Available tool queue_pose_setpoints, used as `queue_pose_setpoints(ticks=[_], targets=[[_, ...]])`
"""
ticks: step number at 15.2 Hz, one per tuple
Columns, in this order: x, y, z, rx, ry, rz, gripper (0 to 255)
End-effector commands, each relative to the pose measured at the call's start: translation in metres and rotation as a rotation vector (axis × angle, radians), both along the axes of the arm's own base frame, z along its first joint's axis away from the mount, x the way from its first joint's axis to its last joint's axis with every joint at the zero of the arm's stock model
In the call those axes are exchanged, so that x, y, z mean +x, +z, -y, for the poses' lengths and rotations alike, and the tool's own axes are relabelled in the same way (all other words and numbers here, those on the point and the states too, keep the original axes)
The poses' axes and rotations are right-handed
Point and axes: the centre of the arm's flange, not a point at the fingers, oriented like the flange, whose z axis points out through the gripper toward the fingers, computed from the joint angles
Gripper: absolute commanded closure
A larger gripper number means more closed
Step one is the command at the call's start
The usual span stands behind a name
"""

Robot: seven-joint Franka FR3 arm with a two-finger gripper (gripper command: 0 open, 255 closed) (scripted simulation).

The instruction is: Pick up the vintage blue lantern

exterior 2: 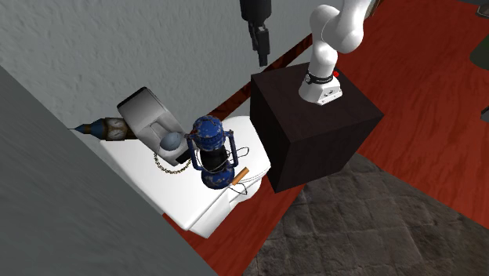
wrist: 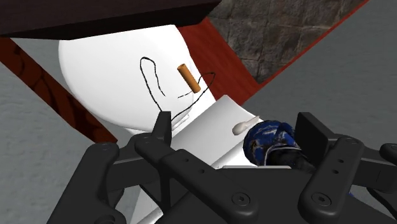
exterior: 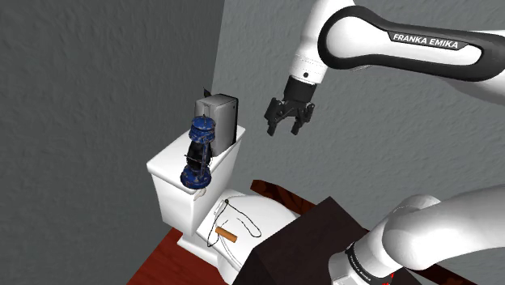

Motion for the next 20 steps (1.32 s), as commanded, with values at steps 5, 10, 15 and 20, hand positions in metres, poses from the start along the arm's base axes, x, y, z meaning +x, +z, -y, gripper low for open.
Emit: queue_pose_setpoints(ticks=[5, 10, 15, 20], targets=[[0.050, -0.012, -0.062, -0.032, -0.037, -0.002, 0], [0.095, -0.026, -0.112, -0.058, -0.066, -0.004, 0], [0.141, -0.040, -0.161, -0.085, -0.095, -0.006, 0], [0.153, -0.060, -0.173, -0.092, -0.103, -0.007, 0]])
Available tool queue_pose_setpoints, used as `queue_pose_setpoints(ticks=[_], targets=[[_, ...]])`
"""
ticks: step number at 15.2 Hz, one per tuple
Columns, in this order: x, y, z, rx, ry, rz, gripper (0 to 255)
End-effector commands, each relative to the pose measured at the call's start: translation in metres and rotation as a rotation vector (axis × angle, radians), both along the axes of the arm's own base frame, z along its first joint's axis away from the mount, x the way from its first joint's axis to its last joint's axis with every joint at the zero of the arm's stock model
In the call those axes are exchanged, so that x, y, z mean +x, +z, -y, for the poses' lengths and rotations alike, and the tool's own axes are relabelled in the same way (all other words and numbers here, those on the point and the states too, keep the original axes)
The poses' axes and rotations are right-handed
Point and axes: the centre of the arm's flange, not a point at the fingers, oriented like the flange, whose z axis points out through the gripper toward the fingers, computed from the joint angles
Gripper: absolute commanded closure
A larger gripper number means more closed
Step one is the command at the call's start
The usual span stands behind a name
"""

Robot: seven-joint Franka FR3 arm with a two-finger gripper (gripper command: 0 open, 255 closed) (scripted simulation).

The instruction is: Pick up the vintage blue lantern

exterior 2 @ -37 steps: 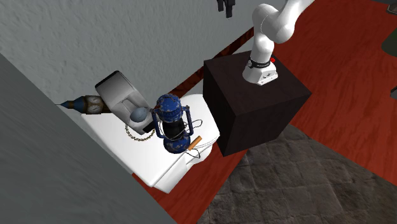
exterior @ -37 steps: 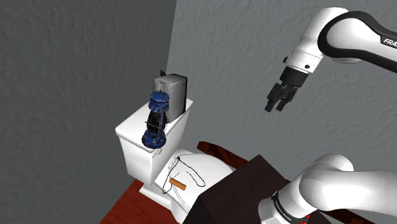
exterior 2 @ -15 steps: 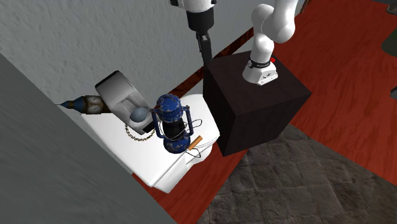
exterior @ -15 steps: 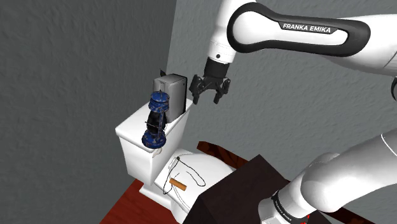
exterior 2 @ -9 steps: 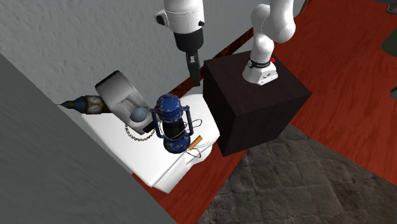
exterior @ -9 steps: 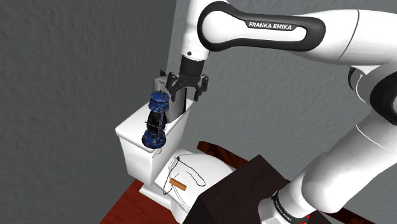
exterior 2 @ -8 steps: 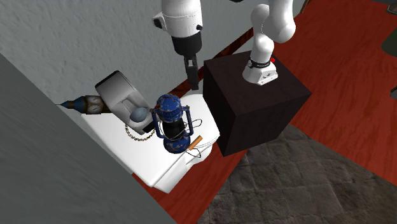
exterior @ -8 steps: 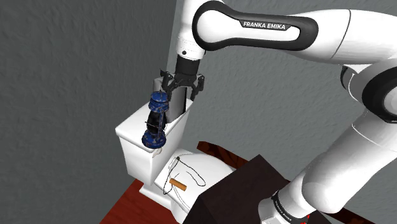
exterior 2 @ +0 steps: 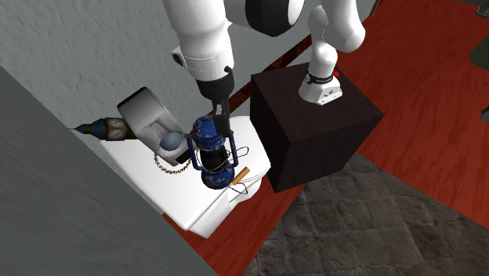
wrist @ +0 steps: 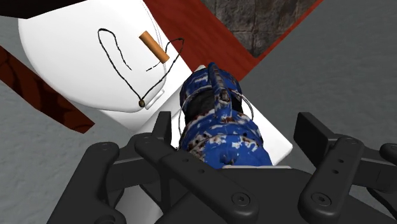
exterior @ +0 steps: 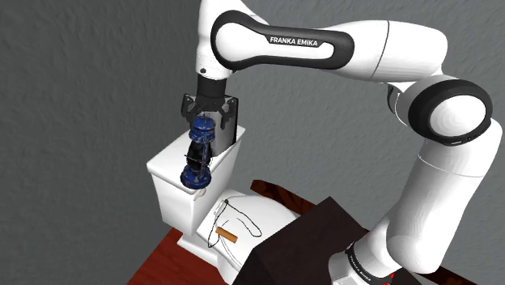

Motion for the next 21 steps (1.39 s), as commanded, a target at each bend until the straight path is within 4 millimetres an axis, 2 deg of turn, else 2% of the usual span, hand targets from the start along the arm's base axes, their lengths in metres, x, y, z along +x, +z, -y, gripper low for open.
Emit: queue_pose_setpoints(ticks=[1, 4, 6, 7, 16, 21], targets=[[0.001, -0.010, 0.000, 0.000, -0.001, 0.001, 0], [0.001, -0.029, 0.000, 0.000, -0.001, 0.001, 0], [0.001, -0.029, 0.000, 0.000, -0.001, 0.001, 0], [0.001, -0.028, 0.000, 0.000, -0.001, 0.001, 255], [0.001, -0.029, 0.000, 0.000, -0.001, 0.001, 255], [0.001, -0.002, 0.000, 0.000, -0.001, 0.001, 255]])
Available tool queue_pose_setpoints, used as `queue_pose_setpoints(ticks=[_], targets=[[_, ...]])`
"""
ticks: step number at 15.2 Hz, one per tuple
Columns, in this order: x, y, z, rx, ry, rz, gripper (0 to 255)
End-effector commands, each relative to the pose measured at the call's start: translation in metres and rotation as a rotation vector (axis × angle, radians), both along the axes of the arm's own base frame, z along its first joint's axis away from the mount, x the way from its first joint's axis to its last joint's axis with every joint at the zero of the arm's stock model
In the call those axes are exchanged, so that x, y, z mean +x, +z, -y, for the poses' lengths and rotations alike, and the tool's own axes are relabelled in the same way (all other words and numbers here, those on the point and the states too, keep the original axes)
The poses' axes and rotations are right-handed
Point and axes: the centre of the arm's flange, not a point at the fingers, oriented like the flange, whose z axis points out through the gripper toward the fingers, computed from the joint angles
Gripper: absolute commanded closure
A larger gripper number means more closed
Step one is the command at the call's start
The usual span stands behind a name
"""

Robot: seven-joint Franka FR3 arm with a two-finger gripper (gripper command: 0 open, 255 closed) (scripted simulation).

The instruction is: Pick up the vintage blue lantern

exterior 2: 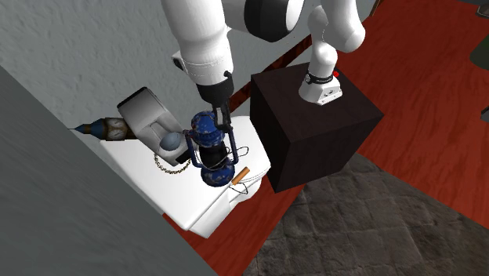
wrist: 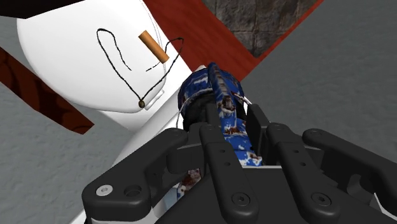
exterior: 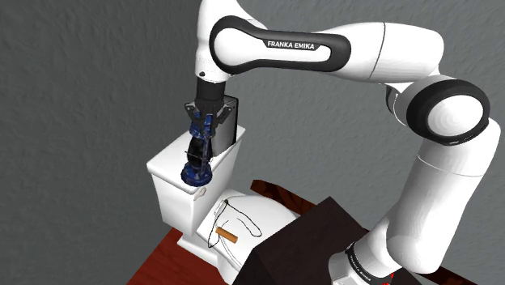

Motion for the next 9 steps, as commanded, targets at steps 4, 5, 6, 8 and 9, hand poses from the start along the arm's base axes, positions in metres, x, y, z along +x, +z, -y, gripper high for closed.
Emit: queue_pose_setpoints(ticks=[4, 5, 6, 8, 9], targets=[[-0.001, 0.028, 0.000, 0.001, 0.000, 0.003, 255], [-0.001, 0.033, 0.000, 0.001, 0.000, 0.003, 255], [-0.001, 0.038, 0.000, 0.001, 0.000, 0.003, 255], [-0.001, 0.049, 0.000, 0.001, 0.000, 0.003, 255], [-0.001, 0.054, 0.000, 0.001, 0.000, 0.003, 255]])
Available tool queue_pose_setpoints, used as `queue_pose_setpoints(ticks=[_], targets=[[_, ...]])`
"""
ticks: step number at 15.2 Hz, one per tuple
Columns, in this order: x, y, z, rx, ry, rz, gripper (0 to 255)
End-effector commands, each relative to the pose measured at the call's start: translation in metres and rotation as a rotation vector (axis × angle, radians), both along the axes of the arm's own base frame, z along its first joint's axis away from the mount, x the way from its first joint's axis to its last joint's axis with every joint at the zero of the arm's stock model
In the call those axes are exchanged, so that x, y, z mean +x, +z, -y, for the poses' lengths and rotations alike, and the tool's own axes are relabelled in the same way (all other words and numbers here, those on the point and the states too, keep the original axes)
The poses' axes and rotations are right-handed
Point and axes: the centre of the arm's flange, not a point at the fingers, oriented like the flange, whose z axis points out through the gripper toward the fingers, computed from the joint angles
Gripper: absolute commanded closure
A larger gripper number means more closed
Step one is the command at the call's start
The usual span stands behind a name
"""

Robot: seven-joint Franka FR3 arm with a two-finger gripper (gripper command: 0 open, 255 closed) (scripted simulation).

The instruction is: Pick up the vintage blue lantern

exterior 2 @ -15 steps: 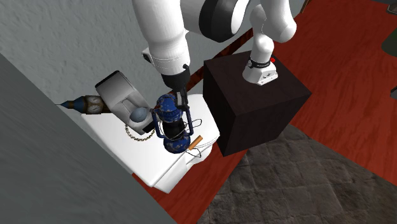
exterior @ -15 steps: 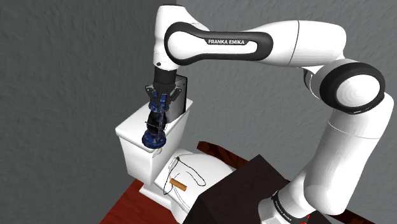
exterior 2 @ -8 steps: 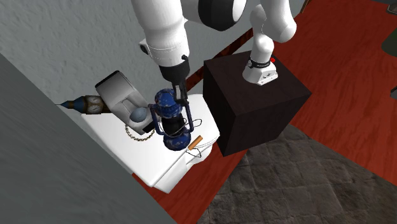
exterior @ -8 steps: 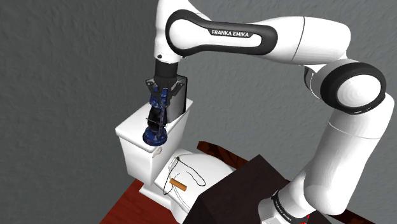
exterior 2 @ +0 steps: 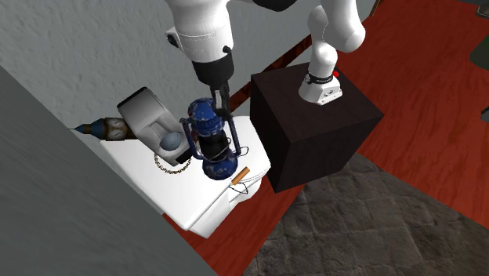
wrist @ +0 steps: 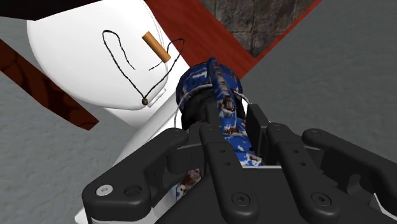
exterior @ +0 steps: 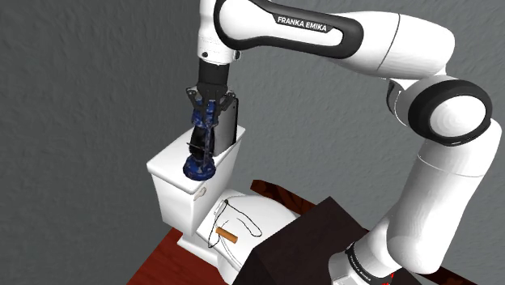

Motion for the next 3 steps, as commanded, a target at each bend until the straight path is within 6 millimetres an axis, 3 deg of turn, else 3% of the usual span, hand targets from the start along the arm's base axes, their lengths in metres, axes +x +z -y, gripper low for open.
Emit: queue_pose_setpoints(ticks=[1, 3], targets=[[0.0011, 0.0123, 0.0000, 0.001, 0.000, 0.003, 255], [0.0011, 0.0131, 0.0000, 0.001, 0.000, 0.003, 255]])
